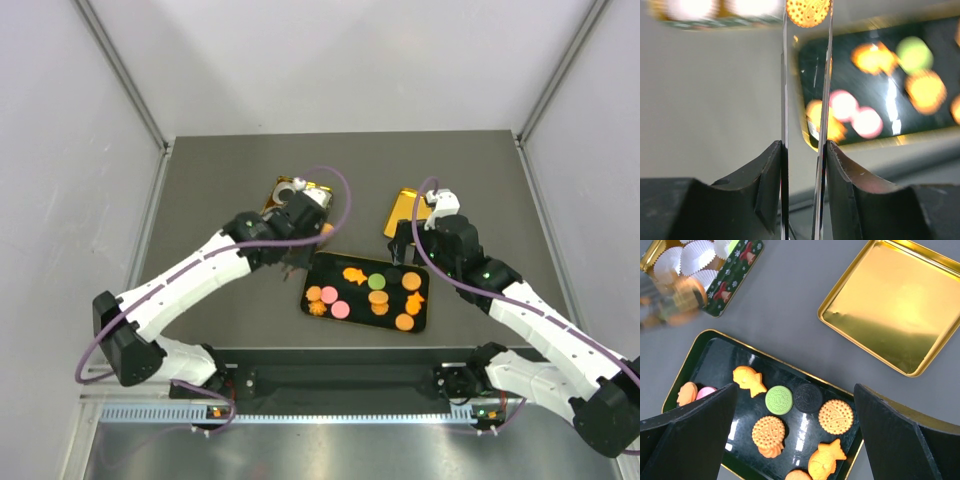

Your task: Pack the cookies

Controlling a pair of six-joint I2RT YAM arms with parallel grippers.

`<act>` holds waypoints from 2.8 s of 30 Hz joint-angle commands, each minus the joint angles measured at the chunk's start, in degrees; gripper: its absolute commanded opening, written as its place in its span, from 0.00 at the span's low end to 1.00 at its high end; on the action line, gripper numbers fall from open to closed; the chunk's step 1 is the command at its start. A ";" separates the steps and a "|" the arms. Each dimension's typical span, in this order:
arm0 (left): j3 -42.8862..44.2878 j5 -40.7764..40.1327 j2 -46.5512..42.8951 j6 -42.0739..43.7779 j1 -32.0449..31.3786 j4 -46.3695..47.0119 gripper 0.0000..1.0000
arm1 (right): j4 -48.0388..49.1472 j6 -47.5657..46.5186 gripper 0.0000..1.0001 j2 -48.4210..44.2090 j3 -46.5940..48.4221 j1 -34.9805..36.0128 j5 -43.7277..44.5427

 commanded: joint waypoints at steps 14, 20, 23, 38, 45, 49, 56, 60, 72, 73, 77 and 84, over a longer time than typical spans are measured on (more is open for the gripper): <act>4.13 0.36 7.63 5.31 18.59 13.73 0.36 | 1.90 -0.81 1.00 -1.38 0.18 -0.12 -0.56; 3.61 1.24 9.48 6.01 20.09 15.40 0.36 | 1.91 -0.90 1.00 -1.64 0.01 -0.04 -0.73; 3.43 1.68 10.53 6.19 20.70 15.41 0.37 | 1.91 -0.81 1.00 -1.64 0.01 -0.12 -0.64; 1.23 1.24 10.71 6.19 21.41 15.58 0.38 | 1.99 -0.81 1.00 -1.29 0.01 -0.04 -0.73; 0.00 1.24 10.62 6.19 21.93 15.85 0.42 | 1.90 -0.90 1.00 -1.37 0.01 -0.04 -0.56; -0.09 1.42 10.89 6.36 22.20 16.02 0.47 | 1.73 -0.99 1.00 -1.20 0.18 0.05 -0.64; 0.18 2.74 10.98 6.71 22.28 16.55 0.51 | 1.64 -0.99 1.00 -1.37 0.10 -0.12 -0.47; 0.62 3.09 11.06 6.98 22.28 16.20 0.52 | 1.73 -0.99 1.00 -1.11 0.10 -0.12 -0.47; 5.01 6.96 5.79 7.59 19.13 12.43 0.49 | 1.73 -1.07 1.00 -0.59 0.36 -0.04 -0.38; 5.45 6.61 5.18 7.33 16.95 11.72 0.49 | 1.73 -1.16 1.00 -0.50 0.36 -0.12 -0.21; 5.72 4.33 3.95 5.75 9.12 9.70 0.49 | 1.55 -1.16 1.00 -0.41 0.27 -0.12 0.50; 1.24 4.75 2.89 -0.13 -6.00 8.38 0.49 | 0.24 -1.16 1.00 -1.11 0.71 -0.12 5.58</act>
